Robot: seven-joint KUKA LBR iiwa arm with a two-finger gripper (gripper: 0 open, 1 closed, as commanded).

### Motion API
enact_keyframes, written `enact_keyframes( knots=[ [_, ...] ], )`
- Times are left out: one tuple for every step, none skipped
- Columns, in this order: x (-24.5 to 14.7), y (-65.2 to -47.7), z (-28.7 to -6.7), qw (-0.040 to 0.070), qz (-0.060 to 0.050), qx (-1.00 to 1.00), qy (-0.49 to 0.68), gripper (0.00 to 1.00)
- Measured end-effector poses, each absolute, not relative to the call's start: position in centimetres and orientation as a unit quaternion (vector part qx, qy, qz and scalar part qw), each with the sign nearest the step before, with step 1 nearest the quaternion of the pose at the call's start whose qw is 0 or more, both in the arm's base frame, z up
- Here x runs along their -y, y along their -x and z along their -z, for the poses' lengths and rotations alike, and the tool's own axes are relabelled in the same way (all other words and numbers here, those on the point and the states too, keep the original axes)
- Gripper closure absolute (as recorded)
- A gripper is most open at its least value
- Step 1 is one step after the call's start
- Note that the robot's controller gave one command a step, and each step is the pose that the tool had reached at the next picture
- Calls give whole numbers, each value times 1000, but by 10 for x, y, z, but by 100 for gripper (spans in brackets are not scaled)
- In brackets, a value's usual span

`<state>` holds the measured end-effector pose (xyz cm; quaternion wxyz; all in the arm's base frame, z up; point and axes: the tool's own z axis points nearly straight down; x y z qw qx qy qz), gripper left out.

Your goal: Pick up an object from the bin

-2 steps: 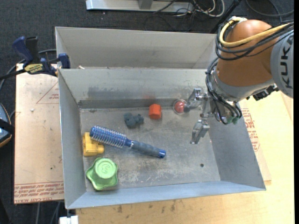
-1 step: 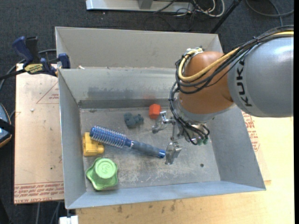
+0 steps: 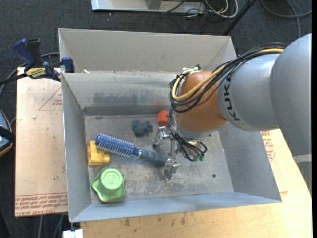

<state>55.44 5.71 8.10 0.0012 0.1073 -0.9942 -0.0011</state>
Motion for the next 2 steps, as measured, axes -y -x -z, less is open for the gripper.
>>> enact_keyframes(
  knots=[
    [-57,-555,-85,0,1,994,-107,100],
    [-64,-555,-209,-5,0,995,-101,100]
  ],
)
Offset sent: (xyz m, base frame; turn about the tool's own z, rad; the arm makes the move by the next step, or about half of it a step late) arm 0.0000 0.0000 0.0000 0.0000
